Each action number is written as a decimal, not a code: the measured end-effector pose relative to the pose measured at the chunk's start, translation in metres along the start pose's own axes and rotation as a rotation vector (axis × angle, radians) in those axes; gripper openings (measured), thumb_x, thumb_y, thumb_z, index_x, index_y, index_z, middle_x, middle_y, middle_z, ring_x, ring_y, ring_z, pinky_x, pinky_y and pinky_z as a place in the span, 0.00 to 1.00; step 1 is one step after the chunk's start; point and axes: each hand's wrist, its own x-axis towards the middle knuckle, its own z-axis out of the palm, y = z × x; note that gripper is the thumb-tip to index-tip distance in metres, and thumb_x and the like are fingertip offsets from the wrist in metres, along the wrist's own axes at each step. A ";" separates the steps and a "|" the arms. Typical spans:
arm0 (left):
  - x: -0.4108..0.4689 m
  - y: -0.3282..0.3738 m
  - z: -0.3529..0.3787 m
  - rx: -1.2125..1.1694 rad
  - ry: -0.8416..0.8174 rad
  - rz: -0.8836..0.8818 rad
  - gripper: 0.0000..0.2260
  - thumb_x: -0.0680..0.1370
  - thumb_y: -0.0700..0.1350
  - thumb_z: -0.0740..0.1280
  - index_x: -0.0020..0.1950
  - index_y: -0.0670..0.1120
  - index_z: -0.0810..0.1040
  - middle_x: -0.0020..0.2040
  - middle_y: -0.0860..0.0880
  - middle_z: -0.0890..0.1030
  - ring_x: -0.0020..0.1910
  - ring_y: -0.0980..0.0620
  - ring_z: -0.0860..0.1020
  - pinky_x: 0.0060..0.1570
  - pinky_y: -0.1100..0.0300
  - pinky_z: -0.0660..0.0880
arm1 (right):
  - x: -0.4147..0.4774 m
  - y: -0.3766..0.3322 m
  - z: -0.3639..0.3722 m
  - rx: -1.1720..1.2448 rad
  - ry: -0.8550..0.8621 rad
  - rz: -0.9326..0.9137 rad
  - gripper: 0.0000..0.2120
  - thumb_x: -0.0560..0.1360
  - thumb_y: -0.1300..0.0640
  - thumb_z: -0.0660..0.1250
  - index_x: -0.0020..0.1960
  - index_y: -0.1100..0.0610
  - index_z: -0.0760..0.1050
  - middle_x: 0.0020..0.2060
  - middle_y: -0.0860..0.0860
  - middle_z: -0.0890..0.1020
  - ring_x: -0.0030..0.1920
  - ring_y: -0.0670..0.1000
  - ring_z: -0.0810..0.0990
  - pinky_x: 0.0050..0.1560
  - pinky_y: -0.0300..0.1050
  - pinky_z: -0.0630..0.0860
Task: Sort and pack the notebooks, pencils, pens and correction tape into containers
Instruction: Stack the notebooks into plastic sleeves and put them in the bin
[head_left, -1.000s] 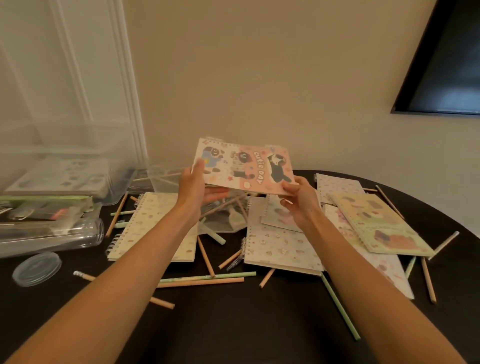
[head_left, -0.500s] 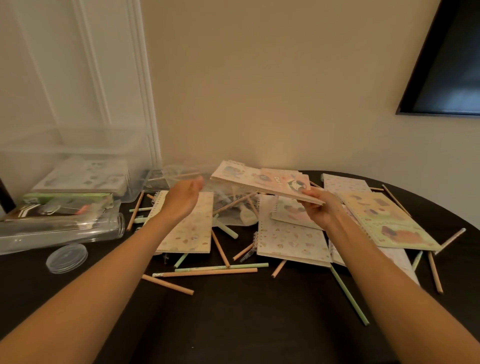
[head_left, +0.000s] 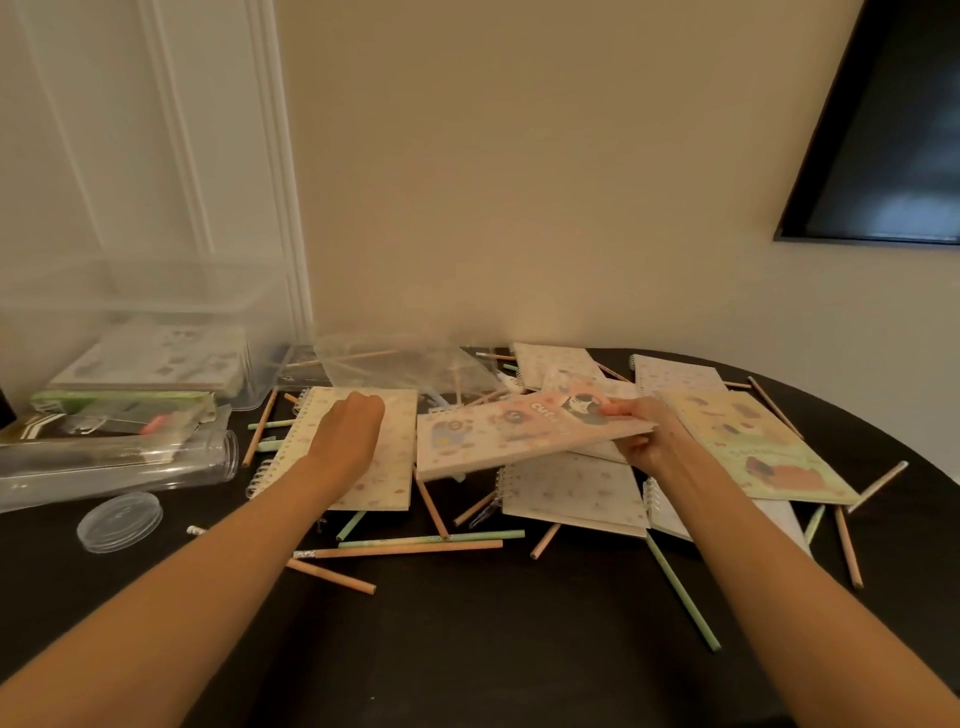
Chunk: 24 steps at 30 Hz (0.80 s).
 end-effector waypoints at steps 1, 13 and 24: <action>0.000 0.000 -0.001 -0.016 0.020 0.011 0.08 0.78 0.32 0.55 0.47 0.39 0.72 0.46 0.42 0.75 0.48 0.43 0.75 0.41 0.56 0.66 | -0.003 0.000 0.005 0.021 0.029 -0.031 0.10 0.78 0.69 0.53 0.56 0.65 0.69 0.25 0.55 0.76 0.11 0.42 0.62 0.11 0.30 0.55; 0.001 0.032 -0.012 -0.046 0.117 0.043 0.06 0.79 0.39 0.57 0.49 0.41 0.73 0.46 0.42 0.78 0.45 0.41 0.76 0.36 0.55 0.63 | -0.019 0.040 0.087 -0.294 0.100 -0.431 0.06 0.72 0.66 0.62 0.49 0.63 0.70 0.38 0.55 0.76 0.32 0.48 0.74 0.24 0.35 0.68; -0.006 0.040 -0.011 -0.166 0.074 0.000 0.07 0.80 0.39 0.54 0.46 0.41 0.71 0.46 0.40 0.77 0.45 0.39 0.74 0.37 0.55 0.62 | -0.014 0.056 0.094 -0.060 -0.162 -0.053 0.19 0.77 0.74 0.49 0.66 0.67 0.65 0.61 0.62 0.74 0.60 0.62 0.75 0.44 0.52 0.77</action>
